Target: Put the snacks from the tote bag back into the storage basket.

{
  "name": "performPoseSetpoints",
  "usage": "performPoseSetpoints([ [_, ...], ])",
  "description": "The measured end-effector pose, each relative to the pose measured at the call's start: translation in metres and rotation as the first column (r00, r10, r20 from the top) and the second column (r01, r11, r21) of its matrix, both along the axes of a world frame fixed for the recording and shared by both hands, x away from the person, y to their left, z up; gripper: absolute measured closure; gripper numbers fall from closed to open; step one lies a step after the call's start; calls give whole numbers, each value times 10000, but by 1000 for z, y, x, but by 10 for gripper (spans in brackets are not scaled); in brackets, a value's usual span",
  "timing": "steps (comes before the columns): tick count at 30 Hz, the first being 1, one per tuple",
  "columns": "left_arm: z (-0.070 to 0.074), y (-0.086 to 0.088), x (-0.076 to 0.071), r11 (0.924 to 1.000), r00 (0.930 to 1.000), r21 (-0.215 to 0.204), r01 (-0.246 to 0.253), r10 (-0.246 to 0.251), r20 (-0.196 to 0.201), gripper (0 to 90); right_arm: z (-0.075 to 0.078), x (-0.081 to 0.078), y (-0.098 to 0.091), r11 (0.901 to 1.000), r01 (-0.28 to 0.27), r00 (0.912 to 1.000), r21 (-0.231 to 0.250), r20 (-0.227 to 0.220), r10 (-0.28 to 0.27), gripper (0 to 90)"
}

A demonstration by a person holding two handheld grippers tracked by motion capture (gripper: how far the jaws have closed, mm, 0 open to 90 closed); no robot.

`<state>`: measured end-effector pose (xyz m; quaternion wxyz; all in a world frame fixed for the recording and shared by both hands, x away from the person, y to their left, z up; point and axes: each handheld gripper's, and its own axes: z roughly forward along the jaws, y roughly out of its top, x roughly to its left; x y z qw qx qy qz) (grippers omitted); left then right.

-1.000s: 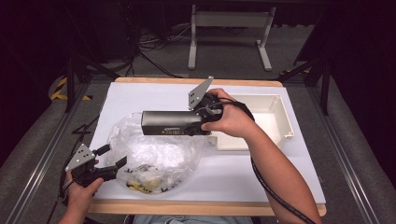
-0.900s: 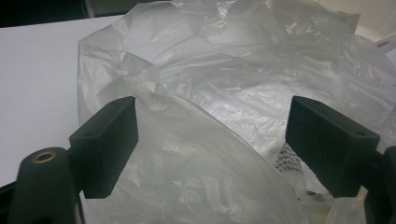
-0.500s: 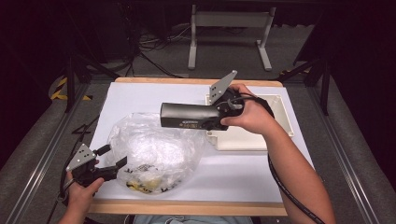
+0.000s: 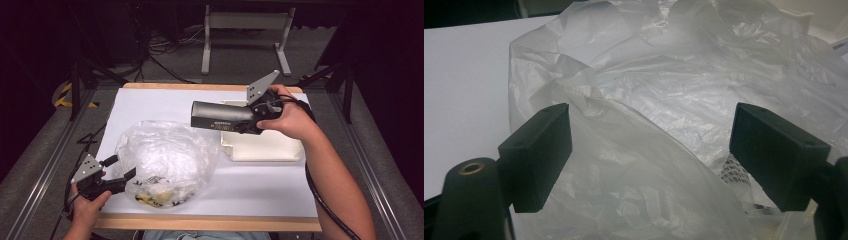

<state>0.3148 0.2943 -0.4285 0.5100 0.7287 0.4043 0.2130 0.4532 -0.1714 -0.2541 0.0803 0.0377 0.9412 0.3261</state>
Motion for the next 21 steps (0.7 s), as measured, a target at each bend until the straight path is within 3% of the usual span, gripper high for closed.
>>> performPoseSetpoints([
  [9, 0, 0, -1, 10000, 10000, 55, -26, 26, -38, 182, 5, 3, -24, 9991, 227, 9995, -347, 220, -219, 427],
  [21, -1, 0, 0, 10000, 10000, 31, -64, 64, -32, 182, 7, 10, -60, 9967, 785, 9966, -217, 277, -779, 428],
])
